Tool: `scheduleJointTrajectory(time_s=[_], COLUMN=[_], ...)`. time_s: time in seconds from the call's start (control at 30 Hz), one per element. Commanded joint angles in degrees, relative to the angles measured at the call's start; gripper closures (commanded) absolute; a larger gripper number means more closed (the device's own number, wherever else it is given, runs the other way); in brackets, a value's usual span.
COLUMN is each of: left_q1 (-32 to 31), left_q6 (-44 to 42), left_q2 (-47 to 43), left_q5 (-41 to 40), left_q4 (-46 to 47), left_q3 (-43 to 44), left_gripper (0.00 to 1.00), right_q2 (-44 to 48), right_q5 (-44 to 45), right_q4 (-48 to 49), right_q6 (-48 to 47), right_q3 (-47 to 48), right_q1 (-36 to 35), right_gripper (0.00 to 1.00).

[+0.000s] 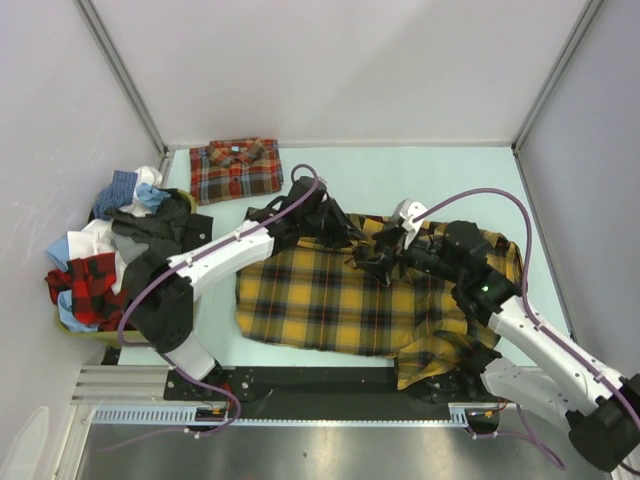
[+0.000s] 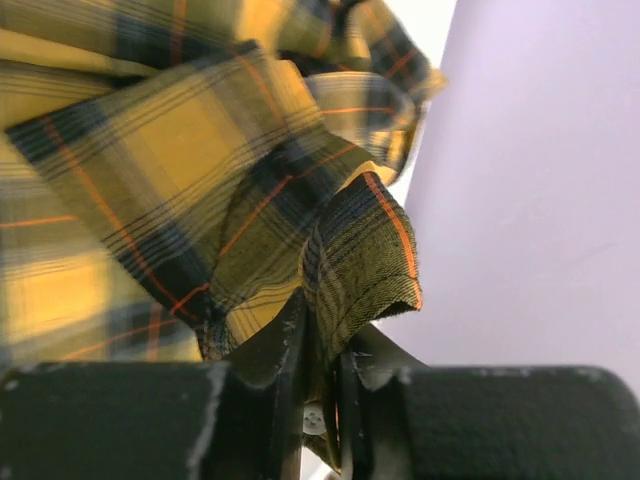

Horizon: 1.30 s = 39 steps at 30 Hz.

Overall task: Fold and stack the long sleeve shirts
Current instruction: Fold the shirt

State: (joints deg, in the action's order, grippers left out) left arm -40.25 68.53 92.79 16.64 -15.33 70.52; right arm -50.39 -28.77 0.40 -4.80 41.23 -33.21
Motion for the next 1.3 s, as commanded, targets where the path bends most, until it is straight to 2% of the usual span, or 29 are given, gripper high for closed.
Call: scheduleJointTrajectory(time_s=[0.0,0.23,0.47,0.57,0.6,0.67,0.7,0.83,0.9,0.93,1.0,1.03,1.07,1.1,1.13,1.17,1.23,1.27], left_q1=[-0.3,-0.3,-0.3,-0.2,-0.2,0.0,0.0,1.9,3.6,5.9,8.7,11.3,12.6,14.1,17.2,18.7,21.8,21.9], left_q6=[9.7,11.2,12.3,12.9,13.1,13.4,13.5,11.0,6.2,3.9,-10.3,-16.1,-25.6,-30.5,-35.0,-42.5,-51.3,-63.6], left_q2=[-3.2,-5.0,-4.9,-4.6,-4.6,-4.7,-4.9,-6.0,-7.4,-7.9,-9.4,-9.9,-10.5,-12.3,-13.4,-14.6,-18.2,-19.2], left_q5=[2.7,1.1,1.5,1.7,2.0,2.0,2.1,2.2,2.5,3.4,4.7,5.5,6.4,9.1,11.7,17.1,23.8,29.0], left_q4=[7.2,6.8,6.5,6.5,6.5,6.6,6.7,5.8,5.5,5.6,6.7,5.9,5.0,6.1,7.1,9.9,13.0,11.7], left_q3=[0.5,-1.0,-1.6,-1.5,-1.4,-1.6,-1.5,-1.4,-1.8,-2.2,-1.9,-0.1,0.7,0.9,1.0,0.8,-0.1,0.4], left_gripper=[0.8,0.76,0.75,0.76,0.76,0.76,0.76,0.74,0.63,0.46,0.36,0.23,0.18,0.14,0.05,0.02,0.01,0.01], right_q2=[-3.2,-2.3,-2.9,-5.2,-6.4,-6.9,-6.9,-5.3,-4.6,-3.9,-3.6,-3.5,-3.3,-3.3,-3.4,-3.7,-3.8,-3.9], right_q5=[10.6,19.4,21.0,20.3,20.2,18.9,18.3,12.5,7.8,6.3,1.6,-1.1,-4.2,-9.9,-12.9,-15.3,-20.5,-21.7], right_q4=[9.3,7.3,8.6,10.6,10.8,10.6,10.0,7.2,4.3,2.9,-2.2,-3.7,-6.4,-7.6,-8.7,-11.5,-14.6,-16.3], right_q6=[-1.1,1.5,3.0,3.4,3.7,3.6,3.5,4.5,4.5,3.7,2.3,0.8,-0.2,-1.3,-2.7,-5.2,-8.0,-8.8], right_q3=[1.0,0.1,-2.9,-2.6,-1.7,-0.7,0.2,2.6,3.9,5.6,7.4,8.9,9.8,10.5,11.1,12.8,14.6,15.6], right_q1=[-3.4,-5.1,-6.5,-6.6,-6.4,-5.9,-5.6,0.2,2.6,4.8,7.0,8.7,11.6,13.3,14.7,17.0,18.4,19.9], right_gripper=[0.24,0.27,0.3,0.49,0.66,0.83,1.0,1.0,1.0,1.0,1.0,1.0,1.0,1.0,1.0,1.0,1.0,1.0])
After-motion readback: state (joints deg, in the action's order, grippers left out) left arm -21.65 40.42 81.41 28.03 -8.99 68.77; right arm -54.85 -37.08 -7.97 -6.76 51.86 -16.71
